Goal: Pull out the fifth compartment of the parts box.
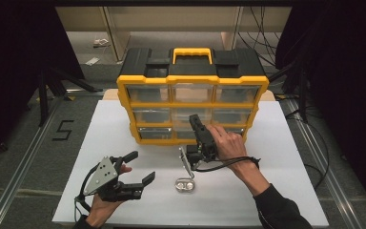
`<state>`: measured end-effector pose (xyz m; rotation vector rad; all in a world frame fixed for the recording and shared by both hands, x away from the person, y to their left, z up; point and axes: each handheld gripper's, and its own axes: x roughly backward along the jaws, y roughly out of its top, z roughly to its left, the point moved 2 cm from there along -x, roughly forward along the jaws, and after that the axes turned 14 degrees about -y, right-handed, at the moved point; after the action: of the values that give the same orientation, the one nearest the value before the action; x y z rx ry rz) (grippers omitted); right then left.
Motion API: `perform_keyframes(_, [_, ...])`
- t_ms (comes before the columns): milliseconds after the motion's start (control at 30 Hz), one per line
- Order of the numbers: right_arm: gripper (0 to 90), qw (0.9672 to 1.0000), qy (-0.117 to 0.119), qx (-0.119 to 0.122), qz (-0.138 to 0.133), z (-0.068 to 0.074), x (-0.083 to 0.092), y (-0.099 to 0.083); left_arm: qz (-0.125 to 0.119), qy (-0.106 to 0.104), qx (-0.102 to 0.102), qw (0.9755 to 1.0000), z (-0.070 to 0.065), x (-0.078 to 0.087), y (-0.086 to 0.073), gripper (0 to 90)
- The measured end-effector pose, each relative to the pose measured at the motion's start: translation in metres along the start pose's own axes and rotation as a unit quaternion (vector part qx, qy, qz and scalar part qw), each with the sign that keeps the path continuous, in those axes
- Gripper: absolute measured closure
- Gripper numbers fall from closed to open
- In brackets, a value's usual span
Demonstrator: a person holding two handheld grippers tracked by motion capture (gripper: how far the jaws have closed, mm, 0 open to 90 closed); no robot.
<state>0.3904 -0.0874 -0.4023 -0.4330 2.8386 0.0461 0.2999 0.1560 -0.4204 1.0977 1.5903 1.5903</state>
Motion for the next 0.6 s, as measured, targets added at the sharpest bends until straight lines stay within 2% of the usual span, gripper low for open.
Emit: perform_keyframes(600, [79.7,1.0000,-0.001,0.000,-0.008,-0.004,0.011,0.002,0.000,0.000,0.001,1.0000,0.000,0.000,0.000,15.0])
